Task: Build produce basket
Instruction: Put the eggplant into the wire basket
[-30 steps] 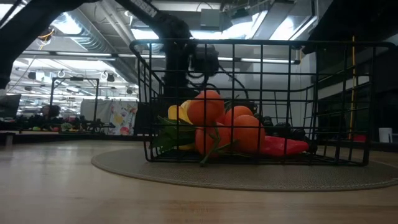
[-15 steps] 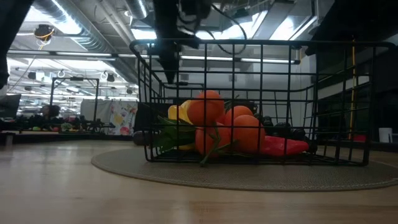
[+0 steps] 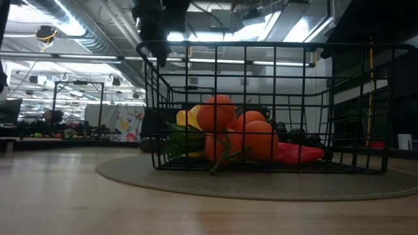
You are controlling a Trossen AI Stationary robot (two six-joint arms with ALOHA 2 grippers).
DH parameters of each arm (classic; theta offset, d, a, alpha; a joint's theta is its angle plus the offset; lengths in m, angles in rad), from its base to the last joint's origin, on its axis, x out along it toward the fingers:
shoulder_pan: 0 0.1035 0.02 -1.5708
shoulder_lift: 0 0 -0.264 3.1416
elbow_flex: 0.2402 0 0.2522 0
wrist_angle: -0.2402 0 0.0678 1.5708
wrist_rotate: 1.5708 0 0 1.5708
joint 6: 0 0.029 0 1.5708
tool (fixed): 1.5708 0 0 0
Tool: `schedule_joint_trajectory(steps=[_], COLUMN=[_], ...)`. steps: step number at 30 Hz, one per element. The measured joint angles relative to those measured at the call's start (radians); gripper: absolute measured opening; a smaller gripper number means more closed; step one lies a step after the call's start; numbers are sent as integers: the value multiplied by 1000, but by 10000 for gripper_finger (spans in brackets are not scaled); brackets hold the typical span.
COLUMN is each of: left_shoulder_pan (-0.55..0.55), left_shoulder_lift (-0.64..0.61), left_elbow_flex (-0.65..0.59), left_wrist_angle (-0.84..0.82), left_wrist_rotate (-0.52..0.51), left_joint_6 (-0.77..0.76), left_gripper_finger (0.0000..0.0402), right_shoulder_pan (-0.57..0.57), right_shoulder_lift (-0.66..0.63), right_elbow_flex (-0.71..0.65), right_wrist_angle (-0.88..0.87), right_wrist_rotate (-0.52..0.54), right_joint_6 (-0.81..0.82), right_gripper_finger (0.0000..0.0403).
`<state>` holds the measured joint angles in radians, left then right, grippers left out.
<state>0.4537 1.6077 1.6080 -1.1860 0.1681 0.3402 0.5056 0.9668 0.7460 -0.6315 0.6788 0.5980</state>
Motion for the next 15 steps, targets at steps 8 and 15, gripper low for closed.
schedule_joint_trajectory(steps=[8,15], left_shoulder_pan=[29,9], left_shoulder_lift=[-5,-5], left_elbow_flex=[-146,-278], left_wrist_angle=[98,172], left_wrist_rotate=[-47,-51], left_joint_6=[-77,-121], left_gripper_finger=[23,87], right_shoulder_pan=[0,0], right_shoulder_lift=[0,0], right_elbow_flex=[0,0], right_wrist_angle=[0,0], right_wrist_rotate=[0,0], right_joint_6=[0,-2], right_gripper_finger=[145,145])
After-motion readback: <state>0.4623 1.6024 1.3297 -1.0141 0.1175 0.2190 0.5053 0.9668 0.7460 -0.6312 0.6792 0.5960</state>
